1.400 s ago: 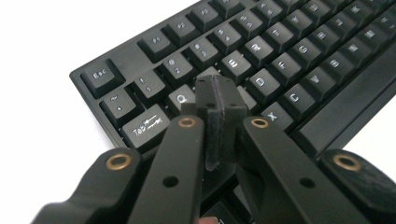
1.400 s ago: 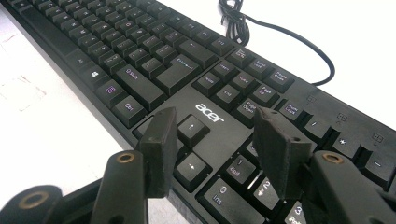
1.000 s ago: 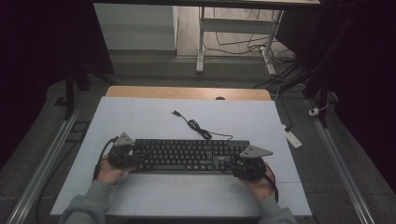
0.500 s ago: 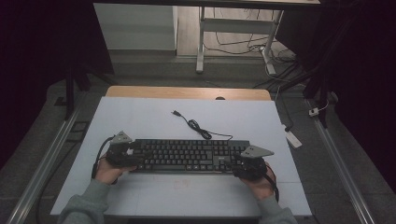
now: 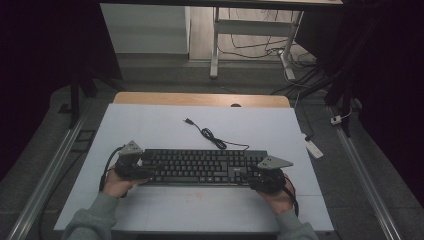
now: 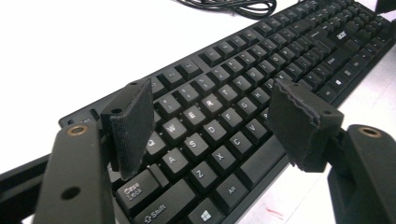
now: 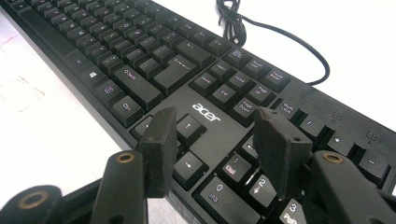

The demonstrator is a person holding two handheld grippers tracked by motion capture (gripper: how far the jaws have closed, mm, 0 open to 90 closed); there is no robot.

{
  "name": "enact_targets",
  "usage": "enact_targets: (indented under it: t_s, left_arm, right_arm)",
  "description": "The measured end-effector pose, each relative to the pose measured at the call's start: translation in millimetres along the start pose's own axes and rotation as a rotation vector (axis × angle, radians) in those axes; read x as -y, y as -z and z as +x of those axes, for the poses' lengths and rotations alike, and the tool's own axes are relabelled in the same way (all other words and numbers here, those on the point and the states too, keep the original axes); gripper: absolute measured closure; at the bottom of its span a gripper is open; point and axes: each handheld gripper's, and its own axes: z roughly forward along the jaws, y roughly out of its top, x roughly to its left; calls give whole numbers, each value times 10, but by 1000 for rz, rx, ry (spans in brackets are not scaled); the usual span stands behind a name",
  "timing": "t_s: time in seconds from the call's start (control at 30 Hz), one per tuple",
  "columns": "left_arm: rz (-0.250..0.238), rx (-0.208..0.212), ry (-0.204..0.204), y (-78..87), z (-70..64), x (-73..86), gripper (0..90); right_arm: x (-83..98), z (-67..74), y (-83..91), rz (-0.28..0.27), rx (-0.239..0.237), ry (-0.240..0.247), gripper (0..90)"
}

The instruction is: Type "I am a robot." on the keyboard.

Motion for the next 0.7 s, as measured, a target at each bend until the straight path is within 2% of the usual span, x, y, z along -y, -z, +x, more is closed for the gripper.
enact_targets:
  t_s: [0.7]
  left_arm:
    - [24, 55, -72, -100, -200, -42, 334]
  right_arm:
    - [0, 3, -7, 3, 1, 3, 498]
